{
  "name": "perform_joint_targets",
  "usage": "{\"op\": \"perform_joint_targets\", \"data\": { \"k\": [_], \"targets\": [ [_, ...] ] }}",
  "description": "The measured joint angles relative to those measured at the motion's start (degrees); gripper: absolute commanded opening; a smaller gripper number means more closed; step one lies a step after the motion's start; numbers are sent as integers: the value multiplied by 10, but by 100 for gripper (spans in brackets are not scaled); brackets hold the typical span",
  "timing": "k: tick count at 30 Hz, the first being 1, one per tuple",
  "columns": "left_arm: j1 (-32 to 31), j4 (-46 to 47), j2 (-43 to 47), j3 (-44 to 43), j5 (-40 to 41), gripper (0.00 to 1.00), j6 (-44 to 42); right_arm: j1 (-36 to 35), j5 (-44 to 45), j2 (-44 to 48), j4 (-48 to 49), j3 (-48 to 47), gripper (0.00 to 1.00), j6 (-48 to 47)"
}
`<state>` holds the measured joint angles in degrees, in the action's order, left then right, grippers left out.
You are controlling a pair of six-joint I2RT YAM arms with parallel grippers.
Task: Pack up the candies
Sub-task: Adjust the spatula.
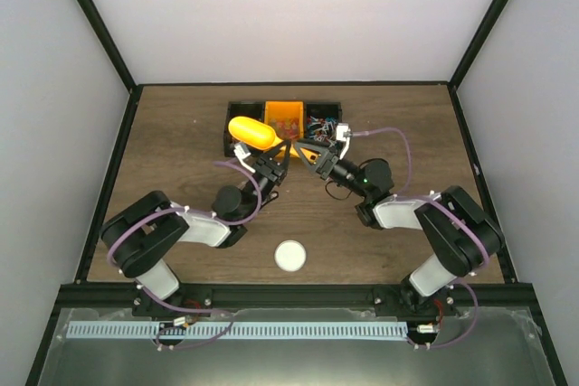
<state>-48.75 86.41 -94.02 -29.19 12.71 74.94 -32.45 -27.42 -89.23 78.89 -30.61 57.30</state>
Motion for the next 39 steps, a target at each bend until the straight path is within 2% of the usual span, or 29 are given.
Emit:
{"op": "perform_joint_targets", "data": {
  "k": [4,8,12,17,19,24,29,31,33,37,39],
  "targets": [
    [-1,0,1,0,7,26,-13,0,0,-3,3,0,73,7],
    [-1,1,13,0,14,26,-26,0,0,-3,10,0,57,14],
    [-1,3,14,0,14,26,-32,0,-3,-10,16,-3,48,24],
    [0,3,9,-1,19,26,-33,-1,-7,-21,40,-5,26,35],
    [0,3,5,-2,21,30,-32,-2,-7,-22,44,-5,18,39],
    [0,4,4,-4,22,41,-33,-1,-5,-33,54,-6,6,51],
    [0,5,4,-6,19,42,-36,-1,-7,-47,62,-18,4,61],
    [0,4,4,-6,19,31,-37,0,-9,-52,67,-20,4,68],
    [0,2,4,-6,21,26,-37,0,-11,-55,75,-21,4,73],
    [0,3,4,-6,21,26,-46,0,-15,-55,77,-23,4,82],
    [0,3,4,-6,21,31,-47,1,-18,-54,75,-23,3,82]
  ]
}}
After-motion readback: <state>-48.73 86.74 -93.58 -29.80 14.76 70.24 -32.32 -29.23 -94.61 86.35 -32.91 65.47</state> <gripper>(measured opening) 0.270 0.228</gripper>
